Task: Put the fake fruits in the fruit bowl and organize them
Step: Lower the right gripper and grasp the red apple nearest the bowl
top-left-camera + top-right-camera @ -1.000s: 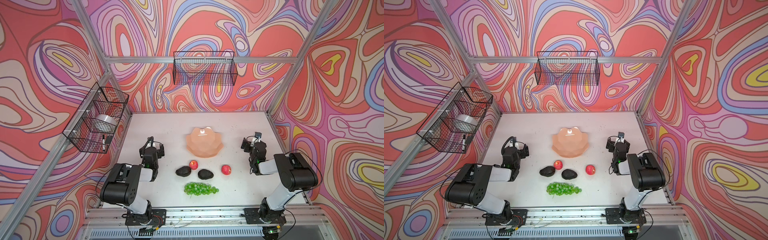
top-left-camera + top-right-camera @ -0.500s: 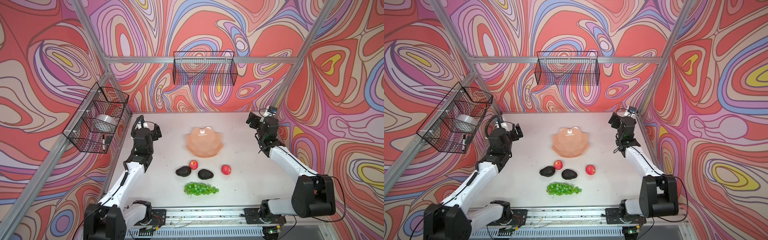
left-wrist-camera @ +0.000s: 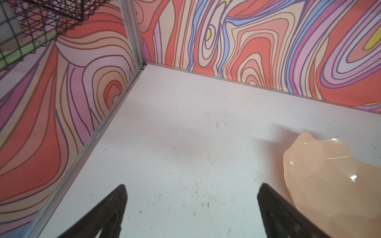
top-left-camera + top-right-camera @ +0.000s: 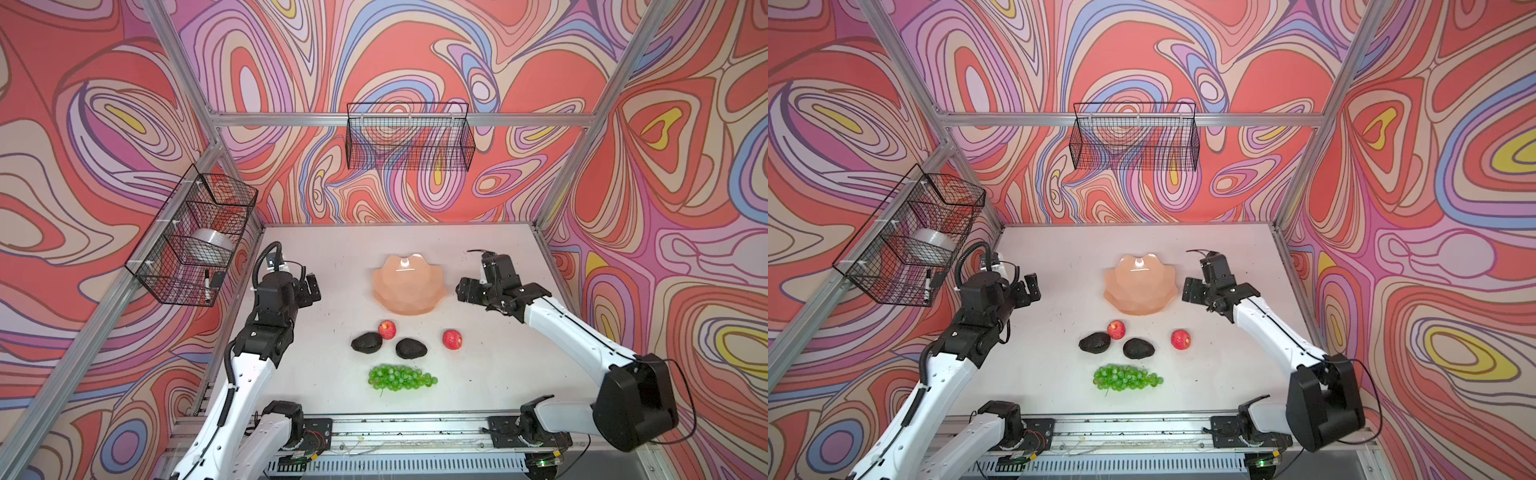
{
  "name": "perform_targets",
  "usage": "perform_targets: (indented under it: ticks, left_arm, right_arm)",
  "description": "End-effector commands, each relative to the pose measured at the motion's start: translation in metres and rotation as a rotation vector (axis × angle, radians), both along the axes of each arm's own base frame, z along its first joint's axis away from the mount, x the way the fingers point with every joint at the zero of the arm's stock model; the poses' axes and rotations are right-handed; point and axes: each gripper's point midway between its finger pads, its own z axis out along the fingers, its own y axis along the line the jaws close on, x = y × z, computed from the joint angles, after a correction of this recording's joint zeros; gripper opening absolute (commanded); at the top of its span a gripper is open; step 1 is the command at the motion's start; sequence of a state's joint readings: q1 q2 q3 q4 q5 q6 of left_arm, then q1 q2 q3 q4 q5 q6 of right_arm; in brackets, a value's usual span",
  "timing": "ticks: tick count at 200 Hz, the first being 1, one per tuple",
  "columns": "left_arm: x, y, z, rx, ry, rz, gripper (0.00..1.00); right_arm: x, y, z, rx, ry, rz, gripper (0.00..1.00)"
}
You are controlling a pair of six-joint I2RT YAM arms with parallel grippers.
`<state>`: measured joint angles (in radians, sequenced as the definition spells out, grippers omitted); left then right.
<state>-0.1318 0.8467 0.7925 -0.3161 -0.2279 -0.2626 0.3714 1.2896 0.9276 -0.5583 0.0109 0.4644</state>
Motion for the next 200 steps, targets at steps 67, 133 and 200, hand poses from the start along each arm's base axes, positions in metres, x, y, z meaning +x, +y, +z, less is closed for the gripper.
perform_targets:
  ticks: [67,133,200]
  left_arm:
    - [-0.014,0.002,-0.019,0.011,0.068,0.000,0.99]
    - [-0.014,0.000,-0.018,0.000,0.058,-0.007,1.00]
    - [-0.012,-0.002,-0.022,-0.003,0.076,-0.016,1.00]
  right_arm:
    - [-0.089,0.013,-0.050,0.043,0.268,-0.068,0.91]
    - [-0.082,0.023,-0.085,0.057,0.306,-0.128,0.90]
    - [-0.073,0.021,-0.101,0.012,0.321,-0.161,0.70]
